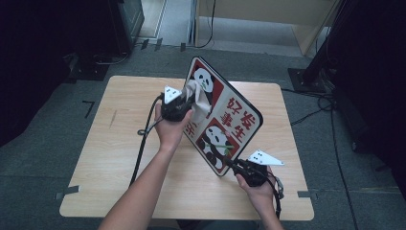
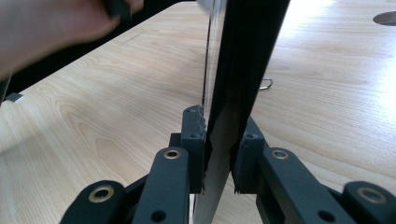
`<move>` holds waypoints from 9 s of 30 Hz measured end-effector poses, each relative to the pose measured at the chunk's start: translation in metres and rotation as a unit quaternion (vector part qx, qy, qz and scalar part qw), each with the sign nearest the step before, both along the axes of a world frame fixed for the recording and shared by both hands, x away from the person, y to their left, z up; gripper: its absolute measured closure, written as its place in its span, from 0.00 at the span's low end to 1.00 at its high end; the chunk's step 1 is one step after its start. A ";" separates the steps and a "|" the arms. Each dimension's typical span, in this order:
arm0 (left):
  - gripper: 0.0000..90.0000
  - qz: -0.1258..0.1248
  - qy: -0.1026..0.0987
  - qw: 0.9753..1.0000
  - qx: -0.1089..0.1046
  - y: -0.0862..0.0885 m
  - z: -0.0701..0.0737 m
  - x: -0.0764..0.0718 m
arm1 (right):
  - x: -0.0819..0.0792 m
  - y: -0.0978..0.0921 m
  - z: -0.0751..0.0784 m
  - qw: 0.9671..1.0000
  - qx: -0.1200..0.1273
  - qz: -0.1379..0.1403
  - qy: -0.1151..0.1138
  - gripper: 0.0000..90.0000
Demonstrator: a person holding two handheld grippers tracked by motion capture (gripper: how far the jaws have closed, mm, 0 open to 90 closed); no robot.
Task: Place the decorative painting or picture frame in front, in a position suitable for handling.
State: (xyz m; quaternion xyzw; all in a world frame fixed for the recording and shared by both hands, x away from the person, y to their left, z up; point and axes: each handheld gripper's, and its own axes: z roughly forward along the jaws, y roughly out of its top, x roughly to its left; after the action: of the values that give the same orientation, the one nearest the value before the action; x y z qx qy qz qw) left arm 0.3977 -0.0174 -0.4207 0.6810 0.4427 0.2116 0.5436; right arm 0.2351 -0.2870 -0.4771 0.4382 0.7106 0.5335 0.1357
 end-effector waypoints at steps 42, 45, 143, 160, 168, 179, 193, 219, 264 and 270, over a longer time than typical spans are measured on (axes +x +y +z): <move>0.90 -0.042 0.013 0.999 -0.014 -0.005 -0.011 -0.024 | 0.001 0.002 0.000 1.000 -0.003 -0.001 -0.002 0.87; 0.90 -0.051 -0.008 0.998 -0.017 -0.014 0.011 -0.025 | 0.001 0.003 0.000 1.000 -0.003 -0.001 -0.002 0.87; 0.82 -0.024 -0.030 0.997 -0.067 -0.023 0.038 -0.014 | 0.003 0.004 0.000 1.000 -0.002 -0.002 0.002 0.87; 0.86 0.038 0.119 0.992 -0.003 0.016 -0.071 -0.014 | 0.003 0.005 0.001 1.000 -0.008 -0.001 -0.001 0.87; 0.85 0.013 0.030 0.999 -0.043 0.003 -0.001 0.001 | 0.003 0.005 0.001 1.000 -0.008 -0.001 0.000 0.87; 0.84 0.013 0.023 0.999 -0.035 0.007 -0.015 0.003 | 0.004 0.004 0.001 1.000 -0.008 -0.002 0.000 0.87; 0.84 0.033 0.147 0.988 -0.011 0.036 -0.082 0.010 | 0.004 0.006 0.001 1.000 -0.010 -0.002 -0.003 0.87; 0.84 -0.075 0.055 0.996 0.012 0.008 -0.060 -0.032 | 0.004 0.006 0.000 1.000 -0.007 -0.003 -0.002 0.87; 0.85 -0.082 0.142 0.984 0.066 -0.001 -0.087 -0.057 | 0.007 0.008 0.001 1.000 -0.009 -0.004 0.000 0.87; 0.85 -0.108 0.087 0.990 0.017 -0.015 -0.039 -0.056 | 0.007 0.008 0.001 1.000 -0.009 -0.004 0.000 0.87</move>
State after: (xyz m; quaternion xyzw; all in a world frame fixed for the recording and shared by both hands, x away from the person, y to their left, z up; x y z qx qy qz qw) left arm 0.3412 -0.0323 -0.4593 0.7496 0.4089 0.0989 0.5111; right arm 0.2425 -0.2787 -0.4762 0.4394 0.7139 0.5266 0.1416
